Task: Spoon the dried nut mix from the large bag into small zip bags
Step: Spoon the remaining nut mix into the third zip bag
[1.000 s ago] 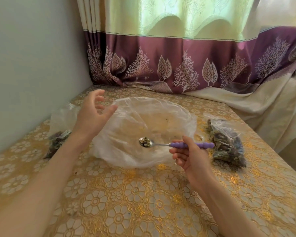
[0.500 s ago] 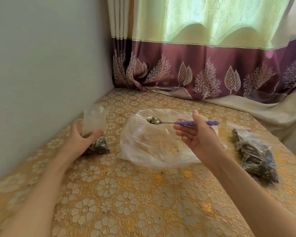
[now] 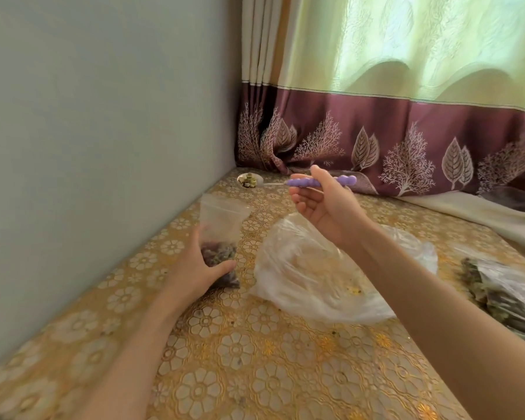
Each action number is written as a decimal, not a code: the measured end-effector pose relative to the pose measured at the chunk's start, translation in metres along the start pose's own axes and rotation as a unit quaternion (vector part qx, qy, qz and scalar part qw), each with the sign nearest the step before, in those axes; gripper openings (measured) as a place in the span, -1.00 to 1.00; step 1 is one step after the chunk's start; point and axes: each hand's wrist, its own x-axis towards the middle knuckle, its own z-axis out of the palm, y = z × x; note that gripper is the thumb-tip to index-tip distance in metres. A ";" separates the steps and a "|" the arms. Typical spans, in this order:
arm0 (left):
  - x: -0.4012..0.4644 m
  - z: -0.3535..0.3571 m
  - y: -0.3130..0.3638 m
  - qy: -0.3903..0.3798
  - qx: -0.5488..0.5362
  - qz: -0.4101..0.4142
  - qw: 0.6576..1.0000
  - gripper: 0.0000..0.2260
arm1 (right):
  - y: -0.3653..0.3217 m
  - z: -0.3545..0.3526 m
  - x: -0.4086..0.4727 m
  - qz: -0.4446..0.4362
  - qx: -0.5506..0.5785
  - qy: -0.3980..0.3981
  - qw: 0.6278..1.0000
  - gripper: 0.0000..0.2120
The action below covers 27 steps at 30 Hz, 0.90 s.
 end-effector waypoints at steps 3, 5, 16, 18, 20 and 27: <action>0.001 0.001 -0.003 0.004 -0.008 0.004 1.000 -0.16 | 0.000 0.009 -0.003 -0.029 -0.076 -0.034 0.996 -0.77; 0.002 0.001 -0.003 0.008 -0.023 0.000 1.000 -0.11 | 0.002 0.011 -0.009 -0.059 -0.125 -0.063 0.988 -0.80; 0.000 0.001 -0.002 0.015 -0.038 -0.001 0.999 -0.13 | 0.004 0.000 -0.031 -0.114 -0.132 -0.093 0.980 -0.85; 0.000 0.000 0.000 0.023 -0.039 0.008 0.999 -0.18 | 0.002 -0.009 -0.036 -0.115 -0.090 -0.063 0.987 -0.80; -0.001 -0.001 0.004 0.041 -0.042 0.016 0.998 -0.23 | -0.003 -0.025 -0.042 -0.097 -0.038 -0.022 0.994 -0.67; -0.012 0.004 0.030 0.067 -0.075 0.047 0.994 -0.29 | 0.004 -0.109 -0.086 -0.030 -0.046 0.114 0.992 -0.60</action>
